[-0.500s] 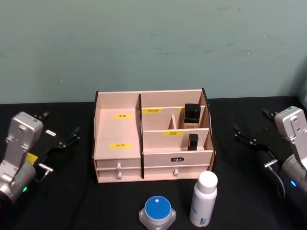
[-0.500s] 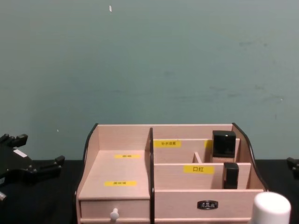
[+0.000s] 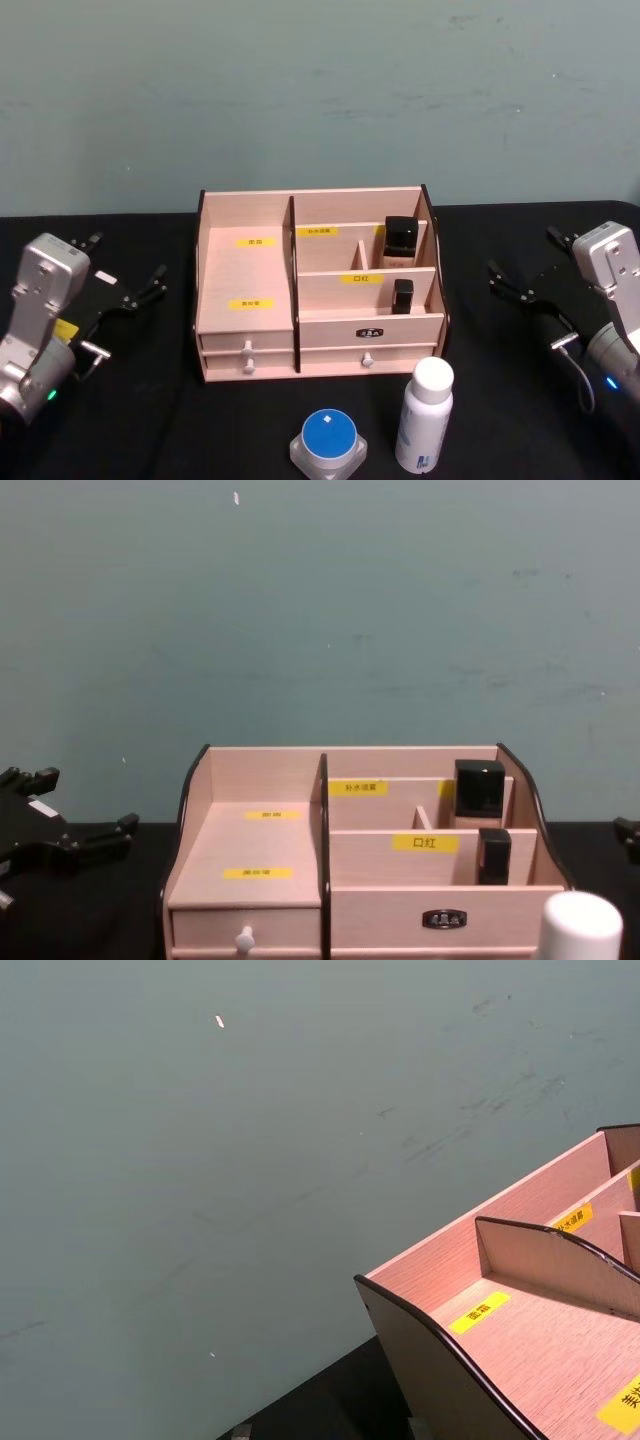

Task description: Pick up the facial cleanser and watermelon frost from the table and place them into the tiered storage box.

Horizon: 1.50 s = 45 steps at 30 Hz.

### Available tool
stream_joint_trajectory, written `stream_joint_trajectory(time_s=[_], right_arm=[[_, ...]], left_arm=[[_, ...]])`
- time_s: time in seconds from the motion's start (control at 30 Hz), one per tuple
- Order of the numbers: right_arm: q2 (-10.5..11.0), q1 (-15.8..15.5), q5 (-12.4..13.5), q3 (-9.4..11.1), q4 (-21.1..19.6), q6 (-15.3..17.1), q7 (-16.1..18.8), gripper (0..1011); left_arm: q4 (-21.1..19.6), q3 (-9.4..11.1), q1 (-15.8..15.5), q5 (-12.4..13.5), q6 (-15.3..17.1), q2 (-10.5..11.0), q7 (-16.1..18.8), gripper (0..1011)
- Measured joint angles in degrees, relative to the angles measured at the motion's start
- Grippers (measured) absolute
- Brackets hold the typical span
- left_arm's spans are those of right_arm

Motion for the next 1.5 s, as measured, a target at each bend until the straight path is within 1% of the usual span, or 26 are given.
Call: stream_joint_trajectory(time_s=[1.13,1.2,1.33,1.37,1.4,1.47,1.5], right_arm=[[0.00,0.00,0.00,0.00,0.00,0.00,0.00,1000],[0.21,-0.59,0.03,0.35,-0.41,-0.26,0.66,1000],[1.67,-2.79,0.20,1.60,-3.76,-0.67,1.83,1002],[1.67,-2.79,0.20,1.60,-3.76,-0.67,1.83,1002],[2.42,-3.79,0.32,2.23,-5.86,-0.84,2.05,1002],[3.32,-4.95,0.51,2.93,-8.09,-0.93,2.32,1000],[4.29,-6.20,0.80,3.69,-10.49,-0.98,2.66,1000]], left_arm=[[0.00,0.00,0.00,0.00,0.00,0.00,0.00,1010],[0.00,0.00,0.00,0.00,0.00,0.00,0.00,1010],[0.00,0.00,0.00,0.00,0.00,0.00,0.00,1010],[0.00,0.00,0.00,0.00,0.00,0.00,0.00,1010],[0.00,0.00,0.00,0.00,0.00,0.00,0.00,1010],[0.00,0.00,0.00,0.00,0.00,0.00,0.00,1010],[0.00,0.00,0.00,0.00,0.00,0.00,0.00,1010]])
